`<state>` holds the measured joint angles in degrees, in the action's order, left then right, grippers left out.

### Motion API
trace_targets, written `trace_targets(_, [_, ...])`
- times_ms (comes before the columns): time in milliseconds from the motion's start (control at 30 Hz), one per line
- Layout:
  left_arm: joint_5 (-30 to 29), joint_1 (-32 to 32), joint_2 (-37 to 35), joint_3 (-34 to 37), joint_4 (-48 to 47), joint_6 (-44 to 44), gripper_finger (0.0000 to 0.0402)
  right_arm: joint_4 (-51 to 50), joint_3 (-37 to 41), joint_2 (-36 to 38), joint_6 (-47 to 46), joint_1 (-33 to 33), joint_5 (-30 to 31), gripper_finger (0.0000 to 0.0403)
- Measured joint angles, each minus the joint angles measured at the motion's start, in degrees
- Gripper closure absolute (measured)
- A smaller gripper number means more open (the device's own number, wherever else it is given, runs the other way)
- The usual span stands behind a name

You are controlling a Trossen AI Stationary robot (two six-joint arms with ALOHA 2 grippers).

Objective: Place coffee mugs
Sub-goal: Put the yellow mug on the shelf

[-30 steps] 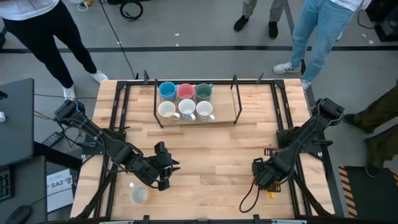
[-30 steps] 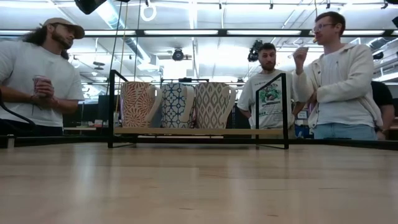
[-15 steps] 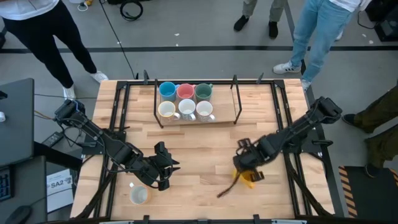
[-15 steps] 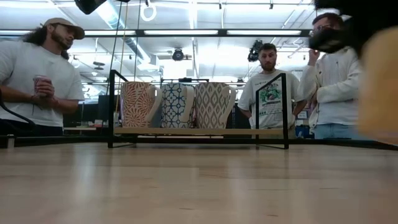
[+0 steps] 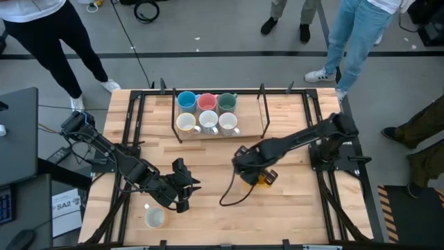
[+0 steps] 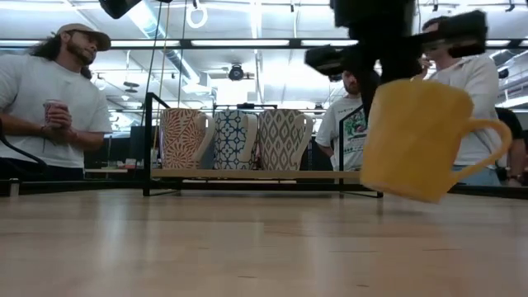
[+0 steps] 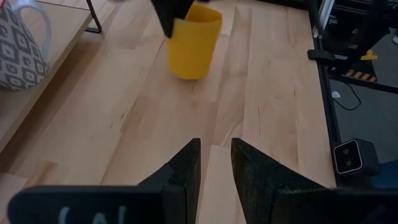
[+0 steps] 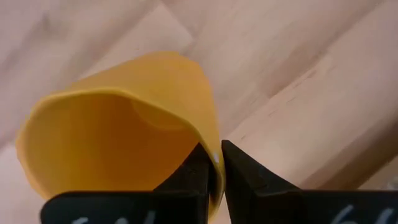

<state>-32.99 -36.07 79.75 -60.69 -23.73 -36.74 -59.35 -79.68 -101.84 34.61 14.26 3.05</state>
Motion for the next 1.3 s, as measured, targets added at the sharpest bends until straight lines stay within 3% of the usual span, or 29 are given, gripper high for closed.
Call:
trace_targets(300, [0.0, 0.0, -0.01, 0.0, -0.01, -0.01, 0.0306, -11.2, -14.26, -11.77, 18.73, -0.84, 2.4, 0.037])
trace_targets(567, [0.0, 0.0, 0.01, 0.0, -0.06, 0.01, 0.0306, -11.64, -17.33, -15.96, 27.91, 0.4, 10.5, 0.0368])
trace_targets(833, [0.0, 0.02, 0.01, 0.0, -0.12, 0.08, 0.0306, -11.58, -17.29, -16.07, 28.04, 0.41, 10.67, 0.0365])
trace_targets(1300, [-0.01, 0.02, 0.0, 0.0, -0.12, 0.06, 0.0306, -10.93, -17.18, -16.07, 23.92, 0.39, 11.02, 0.0312])
